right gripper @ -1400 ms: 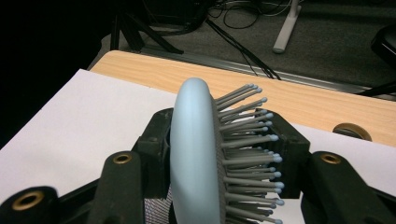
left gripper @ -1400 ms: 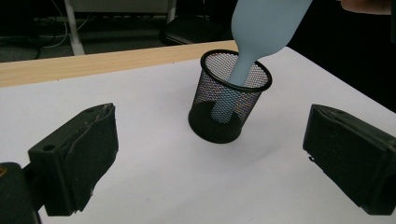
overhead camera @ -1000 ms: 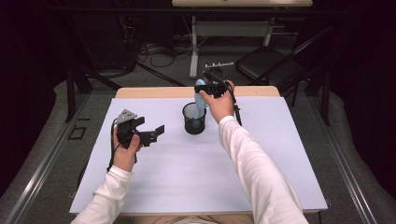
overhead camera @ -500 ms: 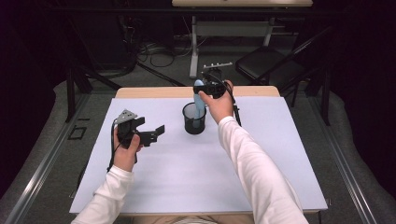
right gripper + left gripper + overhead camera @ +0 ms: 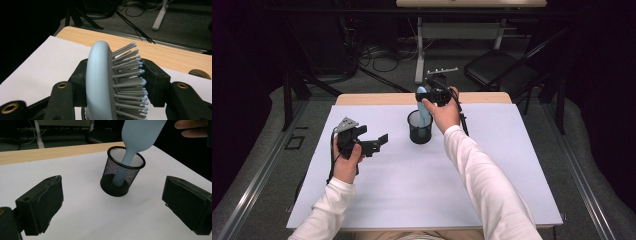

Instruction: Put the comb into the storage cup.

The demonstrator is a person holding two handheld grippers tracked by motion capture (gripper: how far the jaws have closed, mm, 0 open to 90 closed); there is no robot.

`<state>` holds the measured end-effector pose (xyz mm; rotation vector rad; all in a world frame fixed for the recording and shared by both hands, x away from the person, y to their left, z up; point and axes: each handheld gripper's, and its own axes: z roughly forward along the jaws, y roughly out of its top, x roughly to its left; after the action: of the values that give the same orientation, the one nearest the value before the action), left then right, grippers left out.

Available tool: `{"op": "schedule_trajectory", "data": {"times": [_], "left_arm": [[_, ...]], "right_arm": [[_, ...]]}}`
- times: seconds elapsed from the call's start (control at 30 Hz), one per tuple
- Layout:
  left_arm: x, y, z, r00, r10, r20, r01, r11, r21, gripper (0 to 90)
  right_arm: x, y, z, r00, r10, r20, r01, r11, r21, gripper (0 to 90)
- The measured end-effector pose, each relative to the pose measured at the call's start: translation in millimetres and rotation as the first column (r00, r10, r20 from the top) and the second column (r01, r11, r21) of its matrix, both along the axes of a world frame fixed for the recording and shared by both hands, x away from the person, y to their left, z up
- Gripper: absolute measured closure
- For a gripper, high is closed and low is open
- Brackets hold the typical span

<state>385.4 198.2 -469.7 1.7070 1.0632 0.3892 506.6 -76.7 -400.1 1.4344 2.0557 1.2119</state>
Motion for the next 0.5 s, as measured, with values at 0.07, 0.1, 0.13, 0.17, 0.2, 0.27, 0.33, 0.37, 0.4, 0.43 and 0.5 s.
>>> {"op": "schedule_trajectory", "data": {"times": [0.07,0.1,0.13,0.17,0.2,0.27,0.33,0.37,0.4,0.43,0.5], "left_arm": [[-0.1,0.2,0.2,1.0,0.001,0.0,-0.001,1.0,0.001,3.7],[-0.1,0.5,0.3,1.0,0.001,-0.001,-0.001,1.0,0.0,3.7],[0.0,0.7,0.4,1.0,0.002,-0.001,-0.002,1.0,-0.001,3.7],[0.0,0.9,0.4,1.0,0.004,-0.001,-0.004,1.0,-0.003,3.7],[0.1,1.0,0.4,1.0,0.004,-0.001,-0.004,1.0,-0.004,3.7],[0.2,1.1,0.3,1.0,0.004,0.0,-0.004,1.0,-0.005,3.7],[0.2,1.0,0.3,1.0,0.005,-0.002,-0.005,1.0,-0.003,3.7],[0.3,1.0,0.3,1.0,0.005,-0.001,-0.005,1.0,-0.003,3.7],[0.3,1.0,0.2,1.0,0.005,-0.002,-0.005,1.0,-0.003,3.7],[0.5,1.0,0.1,1.0,0.005,-0.001,-0.005,1.0,-0.004,3.7],[0.8,1.1,-0.1,1.0,0.004,-0.002,-0.004,1.0,-0.005,3.8]], "right_arm": [[-0.4,1.3,-0.3,1.0,0.003,0.002,-0.003,1.0,-0.001,45.1],[-0.4,1.8,-0.4,1.0,0.007,0.001,-0.007,1.0,0.0,44.9],[-0.4,2.1,-0.4,0.9999,0.011,0.002,-0.011,1.0,-0.002,44.9],[-0.8,2.8,-0.4,0.9999,0.009,0.006,-0.009,1.0,-0.007,45.2],[-0.7,3.1,-0.2,0.9999,0.009,0.009,-0.009,1.0,-0.011,45.2],[-0.3,3.1,-0.2,0.9999,0.013,0.009,-0.013,1.0,-0.012,45.2],[0.0,2.8,-0.3,0.9998,0.015,0.011,-0.015,1.0,-0.014,45.2],[0.0,2.7,-0.2,0.9998,0.016,0.011,-0.016,1.0,-0.015,45.3],[-0.2,2.7,0.0,0.9998,0.012,0.014,-0.012,1.0,-0.019,45.5],[-0.4,2.7,0.2,0.9998,0.011,0.016,-0.01,1.0,-0.023,45.5],[-0.3,2.5,-0.1,0.9998,0.014,0.014,-0.014,1.0,-0.022,45.3]]}}
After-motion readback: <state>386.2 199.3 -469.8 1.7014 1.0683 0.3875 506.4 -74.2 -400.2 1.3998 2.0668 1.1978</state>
